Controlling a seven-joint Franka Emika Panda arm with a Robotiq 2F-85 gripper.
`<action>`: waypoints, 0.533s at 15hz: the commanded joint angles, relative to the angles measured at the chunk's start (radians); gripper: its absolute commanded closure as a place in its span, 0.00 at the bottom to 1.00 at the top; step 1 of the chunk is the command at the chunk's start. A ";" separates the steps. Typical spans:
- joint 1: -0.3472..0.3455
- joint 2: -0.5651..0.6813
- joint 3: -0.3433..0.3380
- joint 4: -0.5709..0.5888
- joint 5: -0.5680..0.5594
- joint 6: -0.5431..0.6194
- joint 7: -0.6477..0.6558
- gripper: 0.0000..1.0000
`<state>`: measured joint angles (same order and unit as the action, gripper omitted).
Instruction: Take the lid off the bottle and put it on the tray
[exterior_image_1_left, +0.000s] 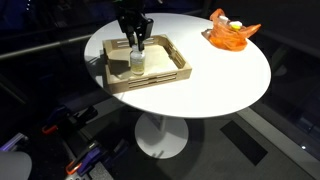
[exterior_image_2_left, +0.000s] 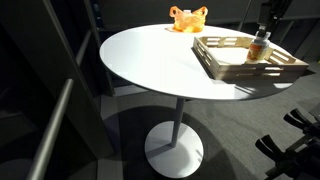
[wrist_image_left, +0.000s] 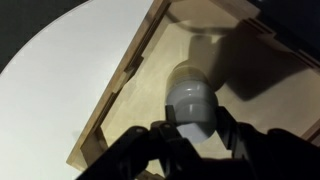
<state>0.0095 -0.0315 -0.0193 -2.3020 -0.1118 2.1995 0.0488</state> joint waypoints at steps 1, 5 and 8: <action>-0.001 0.012 0.012 0.021 -0.008 -0.012 0.004 0.81; 0.000 0.016 0.017 0.009 -0.002 0.007 -0.018 0.81; 0.003 0.018 0.021 0.001 0.000 0.034 -0.057 0.81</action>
<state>0.0132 -0.0176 -0.0041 -2.3029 -0.1118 2.2090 0.0341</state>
